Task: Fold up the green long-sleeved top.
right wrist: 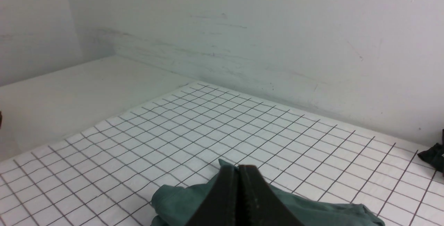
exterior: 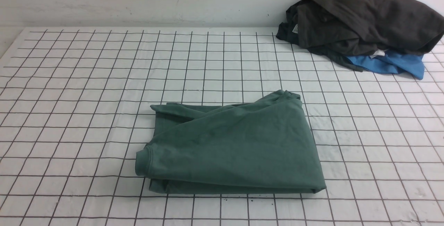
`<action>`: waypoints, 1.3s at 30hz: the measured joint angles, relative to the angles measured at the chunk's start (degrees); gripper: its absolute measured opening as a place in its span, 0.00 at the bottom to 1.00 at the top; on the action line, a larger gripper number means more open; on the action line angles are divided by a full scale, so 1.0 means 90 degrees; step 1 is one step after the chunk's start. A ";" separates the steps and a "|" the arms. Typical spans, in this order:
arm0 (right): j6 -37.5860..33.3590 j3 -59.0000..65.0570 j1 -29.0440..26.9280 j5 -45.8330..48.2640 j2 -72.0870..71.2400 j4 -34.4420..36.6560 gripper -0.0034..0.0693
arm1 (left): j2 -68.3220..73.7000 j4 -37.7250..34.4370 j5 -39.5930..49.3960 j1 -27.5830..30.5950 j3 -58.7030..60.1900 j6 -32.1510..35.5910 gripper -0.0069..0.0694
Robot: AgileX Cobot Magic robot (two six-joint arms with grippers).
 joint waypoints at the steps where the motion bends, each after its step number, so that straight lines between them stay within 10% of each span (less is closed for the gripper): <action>1: 0.0000 0.0000 0.0000 0.0069 0.0000 0.0000 0.03 | 0.0000 0.0000 0.0000 0.0000 0.0000 0.0000 0.13; 17: 0.1005 0.2151 -0.0464 -0.3055 -0.0985 -0.0767 0.03 | 0.0000 -0.0021 -0.0012 0.0000 0.0000 0.0000 0.13; 26: 0.5896 0.4043 -0.2213 -0.2753 -0.2514 -0.5230 0.03 | 0.0000 -0.0026 -0.0012 0.0000 0.0000 0.0000 0.13; 39: 0.5784 0.4065 -0.2737 -0.1491 -0.2656 -0.5304 0.03 | 0.0000 -0.0027 -0.0019 0.0000 0.0000 0.0000 0.13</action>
